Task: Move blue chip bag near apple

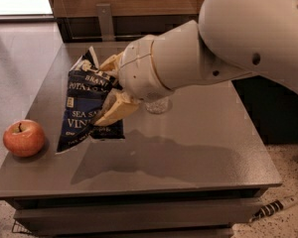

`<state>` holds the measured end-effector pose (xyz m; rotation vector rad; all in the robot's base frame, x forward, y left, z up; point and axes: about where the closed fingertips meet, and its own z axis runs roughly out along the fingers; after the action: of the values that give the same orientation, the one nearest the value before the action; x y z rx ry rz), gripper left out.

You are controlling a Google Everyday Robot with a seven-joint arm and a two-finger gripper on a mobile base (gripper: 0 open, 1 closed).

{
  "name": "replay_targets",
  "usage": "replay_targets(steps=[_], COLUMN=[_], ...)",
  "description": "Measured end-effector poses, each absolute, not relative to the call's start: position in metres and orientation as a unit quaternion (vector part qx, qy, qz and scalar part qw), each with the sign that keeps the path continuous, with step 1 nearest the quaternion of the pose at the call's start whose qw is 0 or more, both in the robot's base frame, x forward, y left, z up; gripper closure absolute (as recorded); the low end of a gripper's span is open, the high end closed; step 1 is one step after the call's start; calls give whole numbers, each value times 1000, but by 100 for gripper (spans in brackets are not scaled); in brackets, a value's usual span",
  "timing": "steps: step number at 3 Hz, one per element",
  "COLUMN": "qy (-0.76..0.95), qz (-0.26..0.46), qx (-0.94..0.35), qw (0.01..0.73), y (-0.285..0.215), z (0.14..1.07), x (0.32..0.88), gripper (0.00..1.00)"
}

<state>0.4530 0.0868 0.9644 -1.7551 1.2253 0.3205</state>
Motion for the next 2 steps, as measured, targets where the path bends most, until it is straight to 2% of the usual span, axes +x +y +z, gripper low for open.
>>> replay_targets(steps=[1, 2], qy=[499, 497], qz=[145, 144], qx=[-724, -726], qw=[453, 453], y=[102, 104], z=[958, 960], x=[445, 443], gripper=[100, 85])
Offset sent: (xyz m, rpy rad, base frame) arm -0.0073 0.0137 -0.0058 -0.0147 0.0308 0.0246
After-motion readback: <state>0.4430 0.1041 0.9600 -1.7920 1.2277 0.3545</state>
